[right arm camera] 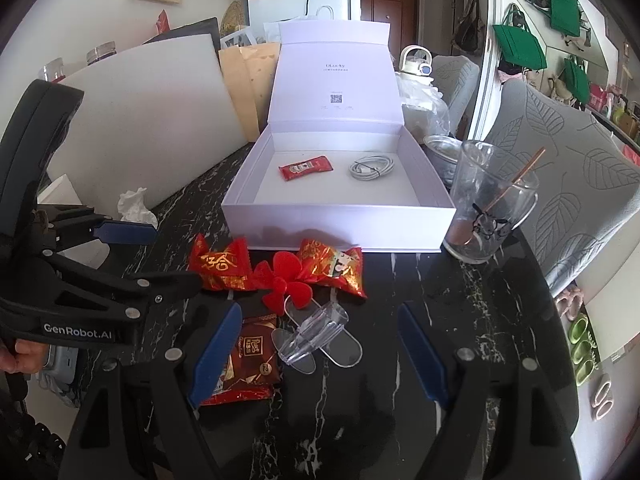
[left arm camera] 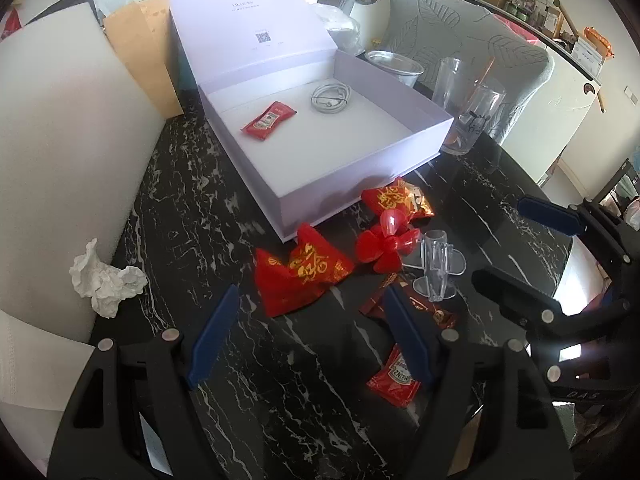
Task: Organize objects
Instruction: 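Withdraw both grippers from the box toward the red snack packets, then grasp the red snack packet with the left gripper while the right gripper grasps the clear plastic stand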
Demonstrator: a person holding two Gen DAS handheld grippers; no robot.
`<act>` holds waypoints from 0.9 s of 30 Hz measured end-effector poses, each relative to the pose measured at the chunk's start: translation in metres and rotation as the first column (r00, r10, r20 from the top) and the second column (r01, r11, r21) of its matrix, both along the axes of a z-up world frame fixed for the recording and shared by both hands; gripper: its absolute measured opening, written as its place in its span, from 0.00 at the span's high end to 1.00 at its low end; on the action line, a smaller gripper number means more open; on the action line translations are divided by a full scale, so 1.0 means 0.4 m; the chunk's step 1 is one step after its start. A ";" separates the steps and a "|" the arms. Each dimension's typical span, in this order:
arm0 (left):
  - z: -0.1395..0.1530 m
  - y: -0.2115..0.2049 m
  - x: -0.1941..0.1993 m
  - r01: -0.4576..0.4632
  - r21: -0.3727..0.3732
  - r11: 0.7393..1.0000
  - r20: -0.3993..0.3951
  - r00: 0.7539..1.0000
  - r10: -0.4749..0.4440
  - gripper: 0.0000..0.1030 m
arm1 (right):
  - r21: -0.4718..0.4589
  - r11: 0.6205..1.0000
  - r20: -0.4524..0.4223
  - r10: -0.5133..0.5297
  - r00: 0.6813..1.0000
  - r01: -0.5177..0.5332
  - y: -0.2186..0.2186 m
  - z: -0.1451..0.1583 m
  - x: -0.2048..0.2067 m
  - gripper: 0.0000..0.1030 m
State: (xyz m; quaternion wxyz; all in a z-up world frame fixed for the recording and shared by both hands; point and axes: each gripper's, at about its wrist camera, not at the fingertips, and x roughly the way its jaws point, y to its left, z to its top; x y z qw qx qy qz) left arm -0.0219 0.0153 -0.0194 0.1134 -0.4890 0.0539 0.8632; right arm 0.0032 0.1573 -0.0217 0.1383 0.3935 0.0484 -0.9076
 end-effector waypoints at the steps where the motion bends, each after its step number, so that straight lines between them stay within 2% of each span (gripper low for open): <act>1: -0.006 0.000 -0.002 0.000 0.001 1.000 0.004 1.000 0.000 0.28 | -0.002 1.000 0.003 -0.001 1.000 0.001 0.000 -0.009 -0.001 0.22; 13: -0.075 -0.013 -0.042 0.002 0.076 0.997 0.079 0.997 -0.008 0.28 | -0.026 1.000 0.078 -0.014 0.997 0.016 0.018 -0.098 -0.034 0.22; 24: -0.111 -0.002 -0.093 -0.007 0.065 0.998 0.107 0.994 0.000 0.28 | 0.004 1.000 0.103 0.006 0.995 -0.007 0.005 -0.140 -0.075 0.22; 27: -0.119 -0.001 -0.105 -0.009 0.060 0.998 0.114 0.994 0.002 0.28 | -0.014 1.000 0.117 0.008 0.993 -0.007 0.007 -0.148 -0.086 0.22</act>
